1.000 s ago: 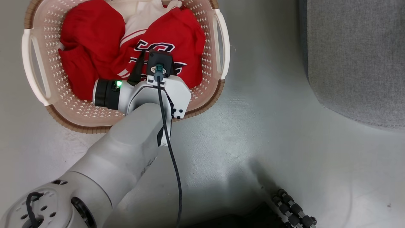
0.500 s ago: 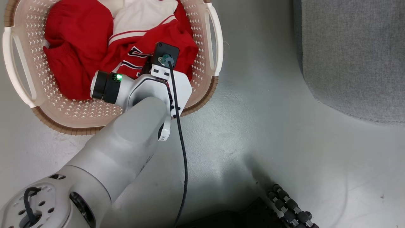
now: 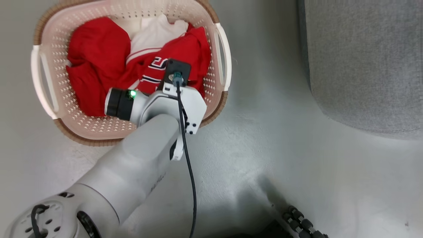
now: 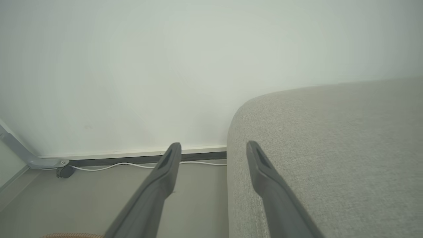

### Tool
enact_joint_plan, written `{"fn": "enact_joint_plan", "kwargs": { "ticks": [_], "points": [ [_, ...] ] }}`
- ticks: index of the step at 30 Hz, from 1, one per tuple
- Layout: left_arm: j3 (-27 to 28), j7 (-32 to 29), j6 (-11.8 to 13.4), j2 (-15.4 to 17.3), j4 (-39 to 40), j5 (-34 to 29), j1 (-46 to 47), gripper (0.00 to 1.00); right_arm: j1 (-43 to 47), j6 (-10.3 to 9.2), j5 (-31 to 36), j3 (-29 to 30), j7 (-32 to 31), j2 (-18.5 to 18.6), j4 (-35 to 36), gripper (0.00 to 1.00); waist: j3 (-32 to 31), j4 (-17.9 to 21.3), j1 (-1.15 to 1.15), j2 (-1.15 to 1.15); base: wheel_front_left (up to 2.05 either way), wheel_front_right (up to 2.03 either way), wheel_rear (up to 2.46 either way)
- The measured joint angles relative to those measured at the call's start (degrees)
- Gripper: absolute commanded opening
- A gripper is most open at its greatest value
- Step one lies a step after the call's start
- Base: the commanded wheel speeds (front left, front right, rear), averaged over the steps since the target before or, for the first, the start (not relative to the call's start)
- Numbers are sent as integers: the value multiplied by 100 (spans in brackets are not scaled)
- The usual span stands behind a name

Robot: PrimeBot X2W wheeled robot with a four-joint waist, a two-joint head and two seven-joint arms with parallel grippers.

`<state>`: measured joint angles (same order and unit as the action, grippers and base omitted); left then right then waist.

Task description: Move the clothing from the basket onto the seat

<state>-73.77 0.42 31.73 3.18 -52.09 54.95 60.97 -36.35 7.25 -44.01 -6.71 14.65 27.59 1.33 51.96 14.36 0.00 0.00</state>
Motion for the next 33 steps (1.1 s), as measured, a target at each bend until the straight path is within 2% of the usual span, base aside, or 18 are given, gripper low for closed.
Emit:
{"fn": "enact_joint_plan", "kwargs": {
  "ticks": [11, 18, 27, 28, 29, 33],
  "points": [
    [-21, 1111, -144, -2, 435, 527, -556, 0, 441, 0, 29, -20, 0, 79, -269, 100, -949, -196, 0, 0, 0, 0, 0],
    [102, 1381, -268, -8, 656, 716, -901, 0, 840, 0, 189, -96, 0, 88, -494, 100, -1684, -365, 0, 0, 0, 0, 0],
    [1291, 1397, -441, -46, 1404, -360, -1818, 0, 1291, 0, 479, -153, 0, 22, -823, 100, -2621, -638, 0, 0, 0, 0, 0],
    [1291, 1397, -441, -46, 1404, -360, -1818, 0, 1291, 0, 479, -153, 0, 22, -823, 100, -2621, -638, 0, 0, 0, 0, 0],
    [1546, 1397, -499, -45, 1553, -601, -2057, 0, 1365, 0, 549, -171, 0, -37, -909, 100, -2813, -711, 0, 0, 0, 0, 0],
    [1833, 1397, -615, -47, 1749, -906, -2346, 0, 1473, 0, 642, -210, 0, -101, -1027, 100, -3089, -817, 0, 0, 0, 0, 0]
  ]
}}
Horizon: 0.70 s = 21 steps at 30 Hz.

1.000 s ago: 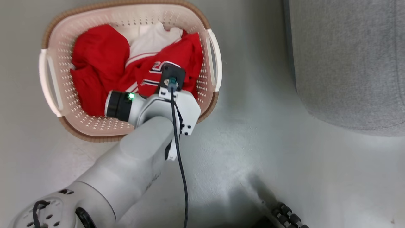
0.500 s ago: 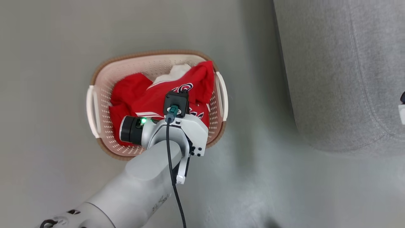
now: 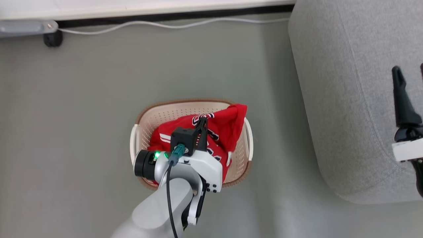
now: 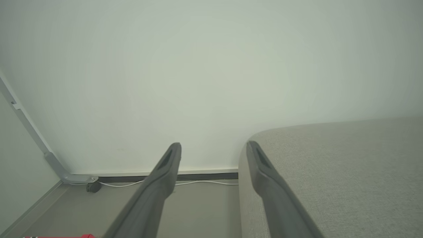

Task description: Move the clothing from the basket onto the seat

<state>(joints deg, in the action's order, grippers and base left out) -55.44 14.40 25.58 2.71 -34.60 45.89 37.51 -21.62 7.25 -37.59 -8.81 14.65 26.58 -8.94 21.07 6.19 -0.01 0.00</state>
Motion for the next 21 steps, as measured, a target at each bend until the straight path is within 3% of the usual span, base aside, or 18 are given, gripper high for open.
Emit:
{"fn": "enact_joint_plan", "kwargs": {
  "ticks": [12, 21],
  "points": [
    [940, 0, -590, -10, 455, -911, -686, 0, 558, 0, 431, -55, 0, -421, -532, 100, -1098, -369, 0, 0, 0, 0, 0],
    [1035, 0, -957, -13, 772, -1265, -631, 0, 784, 0, 662, -23, 0, -742, -751, 100, -1564, -556, 0, 0, 0, 0, 0]
  ]
}}
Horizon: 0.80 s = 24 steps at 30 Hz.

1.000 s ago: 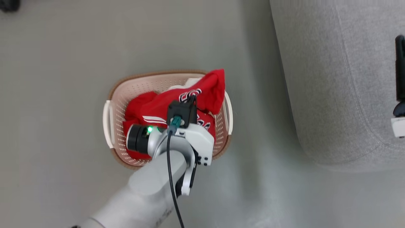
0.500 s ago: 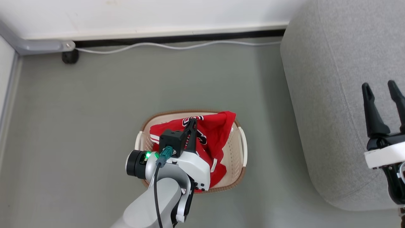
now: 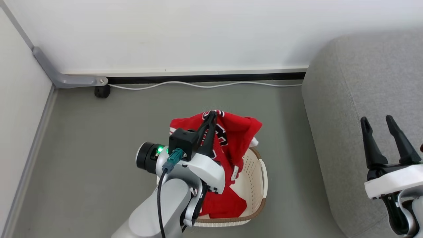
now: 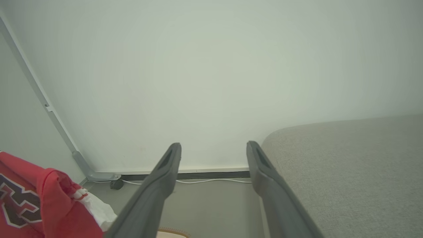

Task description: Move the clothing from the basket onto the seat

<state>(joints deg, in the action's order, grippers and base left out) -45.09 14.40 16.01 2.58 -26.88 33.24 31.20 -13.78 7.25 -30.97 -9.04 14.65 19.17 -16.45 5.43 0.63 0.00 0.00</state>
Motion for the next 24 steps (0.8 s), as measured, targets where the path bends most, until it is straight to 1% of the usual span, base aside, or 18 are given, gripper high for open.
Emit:
{"fn": "enact_joint_plan", "kwargs": {
  "ticks": [4, 8, 10, 16, 19, 24],
  "points": [
    [-65, 0, -85, -3, 47, -23, 235, 0, 68, 0, 89, 8, 0, -96, -71, 100, -115, -47, 0, 0, 0, 0, 0],
    [-138, 0, -92, -7, 96, -47, 587, 0, 157, 0, 137, 11, 0, -147, -89, 100, -182, -72, 0, 0, 0, 0, 0],
    [-208, 1, -141, -12, 125, -38, 728, 0, 175, 0, 137, 16, 0, -164, -107, 100, -189, -79, 0, 0, 0, 0, 0],
    [-378, -1, -125, -23, 157, -34, 1137, 0, 176, 0, 137, 33, 0, -167, -114, 100, -174, -79, 0, 0, 0, 0, 0],
    [-420, -1, -80, -23, 159, 46, 1208, 0, 176, 0, 137, 30, 0, -179, -116, 100, -162, -60, 0, 0, 0, 0, 0],
    [-534, -1, -80, -25, 104, 115, 1279, 0, 175, 0, 137, -41, 0, -190, -105, 100, -148, -27, 0, 0, 0, 0, 0]
  ]
}}
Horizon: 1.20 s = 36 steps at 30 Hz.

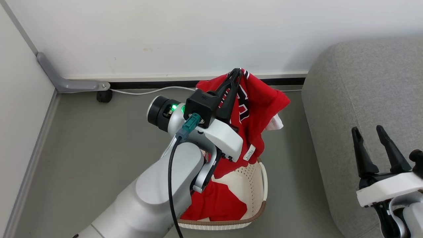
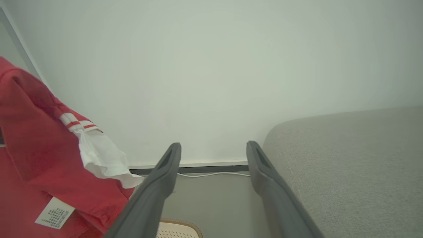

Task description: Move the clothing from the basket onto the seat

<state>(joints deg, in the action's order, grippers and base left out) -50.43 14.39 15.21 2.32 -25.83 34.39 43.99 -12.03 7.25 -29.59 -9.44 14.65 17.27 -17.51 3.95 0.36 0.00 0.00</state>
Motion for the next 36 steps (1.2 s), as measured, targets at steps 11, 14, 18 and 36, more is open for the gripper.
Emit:
{"fn": "enact_joint_plan", "kwargs": {
  "ticks": [11, 14, 18, 36],
  "points": [
    [-146, 2, 8, 0, -62, 51, 13, 0, -103, 0, -203, -1347, 0, -14, 833, 100, -32, 40, 0, 0, 0, 0, 0],
    [-191, 2, 53, 2, -56, 51, 34, 0, -201, 0, -271, -1873, 0, 52, 1000, 100, -24, 46, 0, 0, 0, 0, 0],
    [-245, 2, 94, 1, 12, 62, 64, 0, -375, 0, -316, -2364, 0, 135, 1044, 100, 5, 55, 0, 0, 0, 0, 0],
    [-644, 9, 281, 4, 400, 282, 297, 0, -1093, 0, 162, -3111, 0, -24, 38, 100, 110, -197, 0, 0, 0, 0, 0]
  ]
}}
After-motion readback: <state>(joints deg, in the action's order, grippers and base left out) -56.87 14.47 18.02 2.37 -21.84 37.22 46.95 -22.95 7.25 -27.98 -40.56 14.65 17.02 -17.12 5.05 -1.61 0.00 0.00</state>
